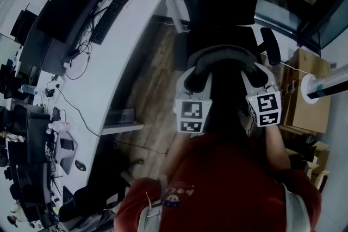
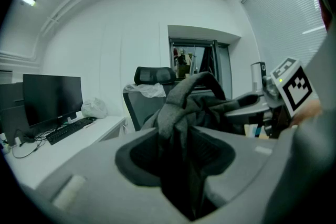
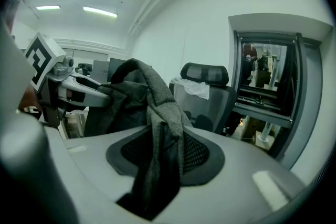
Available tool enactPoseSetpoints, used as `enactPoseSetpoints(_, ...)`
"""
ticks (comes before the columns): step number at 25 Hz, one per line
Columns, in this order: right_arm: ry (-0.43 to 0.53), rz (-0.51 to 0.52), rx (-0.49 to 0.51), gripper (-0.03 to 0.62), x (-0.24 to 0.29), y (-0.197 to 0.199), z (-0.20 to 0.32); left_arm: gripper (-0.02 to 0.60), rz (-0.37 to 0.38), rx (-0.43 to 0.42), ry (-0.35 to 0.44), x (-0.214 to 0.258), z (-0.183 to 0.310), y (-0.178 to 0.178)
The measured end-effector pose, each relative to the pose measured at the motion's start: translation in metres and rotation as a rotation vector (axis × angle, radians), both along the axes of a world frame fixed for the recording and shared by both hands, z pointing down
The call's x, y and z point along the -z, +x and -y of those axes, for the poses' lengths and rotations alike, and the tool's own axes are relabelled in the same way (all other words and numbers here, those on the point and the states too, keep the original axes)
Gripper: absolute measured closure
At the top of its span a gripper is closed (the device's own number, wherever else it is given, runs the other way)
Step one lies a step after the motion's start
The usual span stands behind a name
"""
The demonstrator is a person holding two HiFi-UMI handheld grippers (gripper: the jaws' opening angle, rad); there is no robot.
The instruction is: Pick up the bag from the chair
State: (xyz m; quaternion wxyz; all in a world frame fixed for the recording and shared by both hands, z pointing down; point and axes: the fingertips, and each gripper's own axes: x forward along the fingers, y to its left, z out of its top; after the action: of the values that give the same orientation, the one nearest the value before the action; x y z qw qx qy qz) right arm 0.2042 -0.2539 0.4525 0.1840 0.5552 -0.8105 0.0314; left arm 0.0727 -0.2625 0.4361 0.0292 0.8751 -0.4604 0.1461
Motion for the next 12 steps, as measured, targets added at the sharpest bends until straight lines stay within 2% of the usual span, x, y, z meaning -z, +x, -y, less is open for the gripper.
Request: enactPoseSetpoints(12, 0.006, -0.004, -0.012, 0.448, 0.003, 0.000, 0.010, 0.422, -0.002, -0.013, 0.009, 0.003, 0.012, 0.000)
